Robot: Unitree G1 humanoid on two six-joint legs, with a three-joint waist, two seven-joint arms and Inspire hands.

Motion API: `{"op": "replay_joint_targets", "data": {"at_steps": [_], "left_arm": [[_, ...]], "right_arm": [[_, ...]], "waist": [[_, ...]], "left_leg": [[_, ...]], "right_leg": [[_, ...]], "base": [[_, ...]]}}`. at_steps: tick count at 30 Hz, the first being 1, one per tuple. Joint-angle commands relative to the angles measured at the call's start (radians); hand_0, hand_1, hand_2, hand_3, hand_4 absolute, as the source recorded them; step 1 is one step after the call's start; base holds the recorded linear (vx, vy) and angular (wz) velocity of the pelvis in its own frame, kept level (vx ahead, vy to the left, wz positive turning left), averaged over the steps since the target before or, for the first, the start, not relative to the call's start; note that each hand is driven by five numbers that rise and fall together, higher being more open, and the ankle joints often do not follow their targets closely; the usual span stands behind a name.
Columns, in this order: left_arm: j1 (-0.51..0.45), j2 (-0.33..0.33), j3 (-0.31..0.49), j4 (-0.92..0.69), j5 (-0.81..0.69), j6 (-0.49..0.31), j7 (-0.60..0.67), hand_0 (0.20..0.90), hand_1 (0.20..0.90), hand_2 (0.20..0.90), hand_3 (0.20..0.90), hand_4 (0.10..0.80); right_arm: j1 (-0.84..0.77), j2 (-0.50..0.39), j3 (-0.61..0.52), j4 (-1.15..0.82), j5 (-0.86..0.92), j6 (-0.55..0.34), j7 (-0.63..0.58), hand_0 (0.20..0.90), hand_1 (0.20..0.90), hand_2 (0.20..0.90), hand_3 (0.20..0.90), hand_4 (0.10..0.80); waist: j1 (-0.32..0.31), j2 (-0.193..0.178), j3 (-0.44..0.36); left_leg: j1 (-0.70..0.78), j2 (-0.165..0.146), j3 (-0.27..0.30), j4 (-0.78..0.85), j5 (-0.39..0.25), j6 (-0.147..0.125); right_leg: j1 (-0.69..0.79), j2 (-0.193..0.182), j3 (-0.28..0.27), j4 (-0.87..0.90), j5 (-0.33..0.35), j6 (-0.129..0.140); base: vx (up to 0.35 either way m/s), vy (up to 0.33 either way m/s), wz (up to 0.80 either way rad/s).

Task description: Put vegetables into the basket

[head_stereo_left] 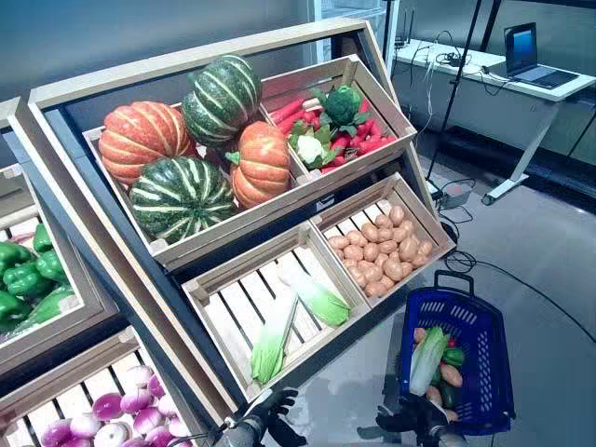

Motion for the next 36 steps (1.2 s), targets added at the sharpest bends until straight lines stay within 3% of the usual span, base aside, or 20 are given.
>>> {"op": "replay_joint_targets", "data": {"at_steps": [1, 20, 23, 27, 30, 31, 36], "left_arm": [[-0.07, -0.012, -0.022, 0.018, -0.007, -0.07, -0.003, 0.9, 0.9, 0.9, 0.9, 0.8], [-0.045, -0.007, -0.01, 0.0, -0.101, -0.123, -0.118, 0.9, 0.9, 0.9, 0.9, 0.8], [-0.043, -0.009, 0.004, 0.001, -0.161, -0.163, -0.11, 0.9, 0.9, 0.9, 0.9, 0.8], [-0.059, -0.001, 0.033, -0.033, -0.219, -0.273, -0.047, 0.9, 0.9, 0.9, 0.9, 0.8], [-0.094, 0.034, 0.053, -0.172, -0.238, -0.302, 0.023, 0.9, 0.9, 0.9, 0.9, 0.8], [-0.112, 0.069, 0.068, -0.284, -0.236, -0.266, 0.069, 0.9, 0.9, 0.9, 0.9, 0.8], [-0.138, 0.153, 0.109, -0.489, -0.17, -0.213, 0.221, 0.9, 0.9, 0.9, 0.9, 0.8]], "right_arm": [[-0.075, 0.045, 0.018, 0.036, -0.005, -0.003, 0.031, 0.9, 0.9, 0.9, 0.9, 0.8], [-0.066, 0.05, 0.012, 0.046, -0.004, 0.011, 0.038, 0.9, 0.9, 0.9, 0.9, 0.8], [-0.067, 0.052, 0.015, 0.045, -0.003, 0.011, 0.034, 0.9, 0.9, 0.9, 0.9, 0.8], [-0.062, 0.05, 0.016, 0.038, 0.003, 0.014, 0.027, 0.9, 0.9, 0.9, 0.9, 0.8], [-0.063, 0.033, 0.007, 0.014, 0.073, 0.011, 0.039, 0.9, 0.9, 0.9, 0.9, 0.8], [-0.061, 0.021, 0.002, -0.016, 0.105, 0.007, 0.044, 0.9, 0.9, 0.9, 0.9, 0.8], [-0.029, 0.003, -0.003, -0.136, 0.15, -0.038, 0.025, 0.9, 0.9, 0.9, 0.9, 0.8]], "waist": [[-0.006, -0.054, 0.024], [-0.008, -0.044, 0.016], [-0.008, -0.044, 0.016], [-0.008, -0.045, 0.018], [-0.004, -0.044, 0.024], [-0.003, -0.044, 0.027], [-0.003, -0.046, 0.03]], "left_leg": [[0.007, -0.03, 0.011, 0.001, -0.058, 0.013], [0.014, -0.03, 0.013, 0.001, -0.062, 0.014], [0.014, -0.03, 0.013, 0.001, -0.062, 0.014], [0.017, -0.031, 0.013, 0.001, -0.062, 0.012], [0.019, -0.031, 0.011, 0.001, -0.061, 0.011], [0.021, -0.032, 0.01, 0.001, -0.062, 0.012], [0.022, -0.031, 0.008, 0.001, -0.058, 0.015]], "right_leg": [[0.059, -0.024, -0.011, 0.008, -0.045, 0.011], [0.065, -0.023, -0.007, 0.004, -0.045, 0.012], [0.064, -0.023, -0.005, 0.004, -0.046, 0.01], [0.068, -0.021, -0.002, 0.004, -0.048, 0.01], [0.072, -0.019, -0.002, 0.003, -0.047, 0.008], [0.075, -0.017, 0.0, 0.002, -0.047, 0.006], [0.076, -0.016, 0.005, 0.009, -0.047, 0.005]], "base": [[0.0, 0.0, 0.0], [0.009, -0.003, 0.0], [0.0, 0.0, 0.0], [0.008, 0.002, 0.0], [0.0, 0.0, 0.0], [0.0, 0.0, 0.0], [0.039, 0.018, 0.01]]}}
